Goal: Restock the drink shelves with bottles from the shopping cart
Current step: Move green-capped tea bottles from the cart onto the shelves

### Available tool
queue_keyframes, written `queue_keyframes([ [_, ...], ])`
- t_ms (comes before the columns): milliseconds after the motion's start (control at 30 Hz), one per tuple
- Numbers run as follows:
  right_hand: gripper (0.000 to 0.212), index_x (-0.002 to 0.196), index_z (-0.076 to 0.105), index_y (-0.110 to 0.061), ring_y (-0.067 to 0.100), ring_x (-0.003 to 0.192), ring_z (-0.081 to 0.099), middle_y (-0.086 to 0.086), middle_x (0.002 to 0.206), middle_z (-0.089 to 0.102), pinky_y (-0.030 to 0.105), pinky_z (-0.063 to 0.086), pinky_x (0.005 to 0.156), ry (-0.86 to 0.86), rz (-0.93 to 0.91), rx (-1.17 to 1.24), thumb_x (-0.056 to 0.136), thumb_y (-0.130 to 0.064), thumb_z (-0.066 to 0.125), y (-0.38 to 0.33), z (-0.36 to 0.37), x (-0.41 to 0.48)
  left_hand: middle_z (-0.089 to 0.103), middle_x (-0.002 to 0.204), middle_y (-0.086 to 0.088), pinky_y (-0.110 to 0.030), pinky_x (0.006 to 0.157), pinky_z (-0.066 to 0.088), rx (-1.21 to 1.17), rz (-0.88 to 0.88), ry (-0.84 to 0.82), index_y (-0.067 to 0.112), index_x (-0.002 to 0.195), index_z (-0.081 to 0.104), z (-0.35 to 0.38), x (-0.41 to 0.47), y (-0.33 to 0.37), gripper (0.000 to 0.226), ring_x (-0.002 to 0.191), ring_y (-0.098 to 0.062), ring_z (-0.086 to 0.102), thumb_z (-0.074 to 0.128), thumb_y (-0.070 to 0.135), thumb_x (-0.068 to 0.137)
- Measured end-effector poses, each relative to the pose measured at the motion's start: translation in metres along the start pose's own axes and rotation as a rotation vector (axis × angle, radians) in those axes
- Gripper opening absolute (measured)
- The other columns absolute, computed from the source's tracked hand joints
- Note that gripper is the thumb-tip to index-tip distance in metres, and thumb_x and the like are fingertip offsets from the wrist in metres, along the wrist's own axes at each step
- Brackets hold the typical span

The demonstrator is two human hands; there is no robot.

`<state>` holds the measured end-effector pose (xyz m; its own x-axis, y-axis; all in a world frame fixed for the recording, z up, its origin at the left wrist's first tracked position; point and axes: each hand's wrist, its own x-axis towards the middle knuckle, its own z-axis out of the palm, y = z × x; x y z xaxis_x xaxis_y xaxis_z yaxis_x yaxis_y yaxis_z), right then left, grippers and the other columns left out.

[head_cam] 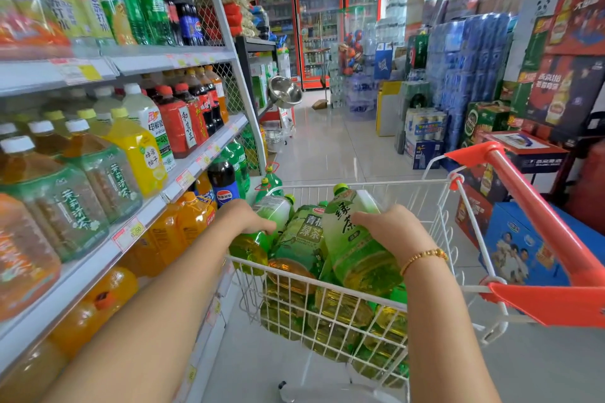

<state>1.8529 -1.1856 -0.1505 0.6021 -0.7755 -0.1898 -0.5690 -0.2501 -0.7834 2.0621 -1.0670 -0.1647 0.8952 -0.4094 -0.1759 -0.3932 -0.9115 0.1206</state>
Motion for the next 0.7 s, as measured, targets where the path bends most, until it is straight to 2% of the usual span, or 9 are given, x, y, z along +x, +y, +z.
queue_keyframes([
  [33,0.033,0.072,0.047,-0.014,0.021,0.075,0.061,0.004,0.073,0.058,0.04,0.056,0.083,-0.013,0.006,0.005,0.086,-0.041,0.059,-0.002,-0.001,0.0,0.061,0.111,-0.011,-0.028,0.058,0.045,0.027,0.009,0.009,0.004,0.113,0.057,-0.001,0.0,0.0,0.07,0.09,-0.022,0.06,0.067,0.057,0.068],
  [133,0.033,0.072,0.048,-0.014,0.02,0.075,0.06,0.004,0.074,0.057,0.037,0.055,0.083,-0.048,0.012,0.013,0.087,-0.041,0.058,-0.001,-0.002,-0.001,0.06,0.111,-0.011,-0.031,0.074,0.05,0.112,0.068,0.011,0.003,0.117,0.056,0.006,-0.001,0.003,0.067,0.098,-0.022,0.06,0.062,0.056,0.077],
  [267,0.034,0.078,0.052,-0.013,0.02,0.071,0.057,0.005,0.076,0.057,0.033,0.054,0.077,-0.073,0.025,-0.015,0.089,-0.045,0.051,0.006,-0.003,0.0,0.059,0.108,-0.009,-0.031,0.08,0.049,0.148,0.139,-0.007,0.005,0.116,0.054,0.02,-0.004,0.006,0.058,0.1,-0.023,0.06,0.063,0.05,0.08],
  [333,0.039,0.093,0.055,-0.009,0.021,0.072,0.062,0.006,0.083,0.061,0.032,0.055,0.074,-0.085,0.045,0.011,0.087,-0.048,0.051,0.01,-0.005,-0.001,0.056,0.093,-0.005,-0.028,0.068,0.046,0.101,0.121,-0.009,0.006,0.112,0.055,0.02,-0.004,0.003,0.057,0.091,-0.021,0.06,0.065,0.049,0.077],
  [433,0.06,0.118,0.046,-0.004,0.021,0.069,0.065,0.011,0.089,0.064,0.029,0.055,0.057,-0.118,0.091,0.129,0.082,-0.05,0.059,0.012,-0.008,-0.003,0.049,0.08,-0.001,-0.023,0.051,0.036,-0.011,0.074,0.001,0.007,0.108,0.055,0.011,-0.004,-0.001,0.06,0.074,-0.016,0.051,0.07,0.051,0.07],
  [500,0.05,0.107,0.048,-0.005,0.018,0.062,0.061,0.009,0.078,0.062,0.029,0.054,0.056,-0.155,0.084,0.169,0.083,-0.047,0.06,0.013,-0.01,-0.005,0.055,0.101,-0.007,-0.025,0.057,0.041,-0.079,0.043,-0.054,0.004,0.118,0.05,-0.002,-0.005,-0.002,0.07,0.083,-0.018,0.052,0.071,0.05,0.069],
  [600,0.038,0.087,0.048,-0.009,0.02,0.062,0.061,0.01,0.075,0.061,0.029,0.054,0.057,-0.178,0.063,0.182,0.084,-0.045,0.06,0.014,-0.011,-0.005,0.046,0.134,-0.014,-0.035,0.086,0.049,-0.291,0.004,-0.229,0.003,0.135,0.037,-0.03,-0.003,-0.006,0.087,0.111,-0.028,0.053,0.074,0.043,0.067],
  [633,0.037,0.082,0.047,-0.01,0.021,0.064,0.062,0.011,0.076,0.062,0.03,0.054,0.058,-0.18,0.055,0.189,0.085,-0.045,0.06,0.013,-0.011,-0.006,0.049,0.133,-0.015,-0.038,0.091,0.05,-0.398,-0.013,-0.285,0.004,0.134,0.037,-0.04,-0.003,-0.011,0.085,0.113,-0.03,0.055,0.074,0.04,0.066],
  [700,0.037,0.078,0.047,-0.011,0.022,0.063,0.062,0.012,0.076,0.062,0.029,0.052,0.055,-0.18,0.048,0.212,0.085,-0.045,0.06,0.013,-0.009,-0.007,0.059,0.115,-0.017,-0.042,0.084,0.053,-0.658,-0.047,-0.322,0.006,0.122,0.046,-0.06,-0.007,-0.027,0.06,0.1,-0.03,0.061,0.072,0.029,0.074],
])
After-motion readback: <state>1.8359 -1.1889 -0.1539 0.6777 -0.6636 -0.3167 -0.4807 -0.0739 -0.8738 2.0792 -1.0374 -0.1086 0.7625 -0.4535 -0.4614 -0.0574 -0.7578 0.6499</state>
